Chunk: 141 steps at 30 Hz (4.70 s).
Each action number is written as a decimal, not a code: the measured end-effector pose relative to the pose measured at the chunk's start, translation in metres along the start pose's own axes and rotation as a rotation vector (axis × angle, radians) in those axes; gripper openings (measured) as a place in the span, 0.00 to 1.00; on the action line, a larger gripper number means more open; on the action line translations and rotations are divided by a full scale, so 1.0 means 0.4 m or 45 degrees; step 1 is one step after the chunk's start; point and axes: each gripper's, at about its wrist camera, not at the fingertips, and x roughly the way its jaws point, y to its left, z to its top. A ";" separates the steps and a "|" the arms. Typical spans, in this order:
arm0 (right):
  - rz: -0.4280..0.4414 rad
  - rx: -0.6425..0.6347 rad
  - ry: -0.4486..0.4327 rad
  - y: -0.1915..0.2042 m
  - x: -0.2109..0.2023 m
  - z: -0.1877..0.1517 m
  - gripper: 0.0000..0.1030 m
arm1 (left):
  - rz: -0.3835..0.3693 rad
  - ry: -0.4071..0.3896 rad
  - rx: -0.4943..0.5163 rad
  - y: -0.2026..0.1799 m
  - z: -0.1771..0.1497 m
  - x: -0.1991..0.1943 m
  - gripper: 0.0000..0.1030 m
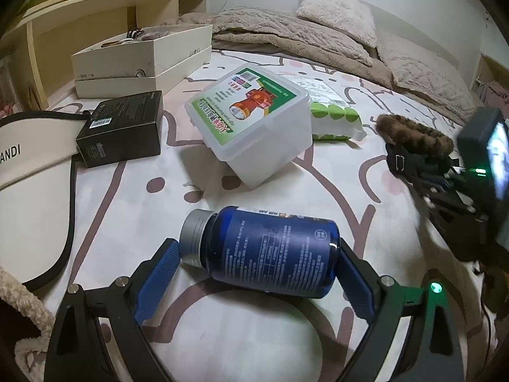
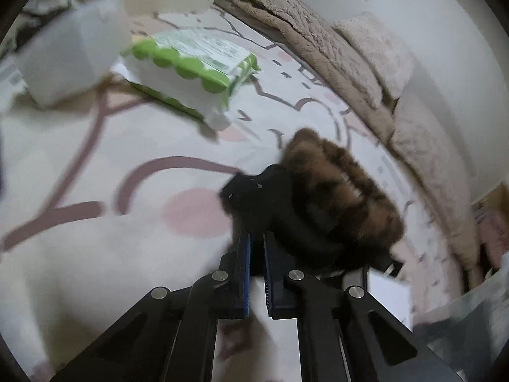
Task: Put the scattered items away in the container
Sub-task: 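Grasp the black cloth item with the right tool while the left tool holds the blue bottle, then lift the black cloth with the right tool toward the clear bin while the left tool carries the bottle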
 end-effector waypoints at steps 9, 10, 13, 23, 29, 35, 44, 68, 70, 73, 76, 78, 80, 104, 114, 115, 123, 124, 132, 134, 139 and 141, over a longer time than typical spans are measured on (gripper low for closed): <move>0.333 0.284 -0.046 -0.027 -0.127 -0.077 0.05 | 0.002 0.000 0.000 0.000 0.000 0.000 0.92; 0.352 0.333 -0.055 -0.041 -0.131 -0.079 0.06 | 0.002 0.000 0.001 0.000 0.000 0.000 0.92; 0.398 0.494 -0.053 -0.096 -0.125 -0.069 0.06 | 0.005 -0.001 0.004 -0.001 0.000 0.000 0.92; 0.145 0.466 -0.062 -0.156 -0.067 -0.004 0.89 | 0.009 0.000 0.007 -0.002 0.000 0.002 0.92; -0.134 -0.088 -0.039 -0.023 0.002 0.004 0.88 | 0.011 0.002 0.014 -0.005 0.000 0.005 0.92; -0.276 -0.218 -0.058 -0.002 0.076 0.006 0.88 | 0.018 0.004 0.023 -0.012 -0.001 0.007 0.92; -0.299 -0.259 -0.006 -0.006 0.151 0.046 0.26 | 0.015 0.008 0.025 -0.013 -0.001 0.010 0.92; 0.681 0.596 -0.348 -0.186 -0.408 -0.042 0.22 | 0.028 -0.040 0.023 -0.014 0.006 -0.028 0.92; 0.792 0.700 -0.321 -0.205 -0.436 -0.067 0.22 | 0.026 -0.049 0.022 -0.015 0.005 -0.035 0.92; 0.950 0.833 -0.285 -0.222 -0.460 -0.107 0.22 | 0.019 -0.062 0.024 -0.015 0.005 -0.048 0.92; 1.089 0.965 -0.239 -0.235 -0.467 -0.152 0.22 | 0.006 -0.078 0.033 -0.020 0.003 -0.065 0.92; 1.170 1.055 -0.216 -0.243 -0.469 -0.189 0.22 | -0.012 -0.092 0.047 -0.028 0.000 -0.084 0.92; 1.200 1.126 -0.199 -0.252 -0.463 -0.224 0.22 | -0.034 -0.096 0.064 -0.038 -0.007 -0.104 0.92; 0.866 1.120 0.075 -0.198 -0.219 -0.403 0.67 | -0.165 -0.022 0.310 -0.212 -0.136 -0.097 0.92; 0.919 1.302 0.112 -0.218 -0.158 -0.436 0.43 | -0.196 -0.017 0.305 -0.210 -0.137 -0.099 0.92; 0.927 1.307 0.103 -0.218 -0.157 -0.435 0.37 | -0.197 -0.021 0.304 -0.208 -0.136 -0.103 0.92; 0.860 1.141 -0.061 -0.204 -0.239 -0.385 0.22 | -0.182 -0.054 0.297 -0.210 -0.130 -0.131 0.92; 0.841 1.110 -0.081 -0.201 -0.252 -0.379 0.22 | -0.180 -0.052 0.292 -0.210 -0.133 -0.133 0.92; 0.746 0.976 -0.198 -0.185 -0.324 -0.356 0.22 | -0.156 -0.046 0.257 -0.207 -0.159 -0.154 0.92; 0.738 0.952 -0.236 -0.186 -0.346 -0.354 0.22 | -0.152 -0.062 0.266 -0.209 -0.158 -0.170 0.92; 0.738 0.910 -0.323 -0.196 -0.405 -0.347 0.22 | -0.151 -0.103 0.253 -0.210 -0.149 -0.223 0.92; 0.727 0.880 -0.351 -0.203 -0.430 -0.339 0.21 | -0.153 -0.113 0.252 -0.214 -0.148 -0.248 0.92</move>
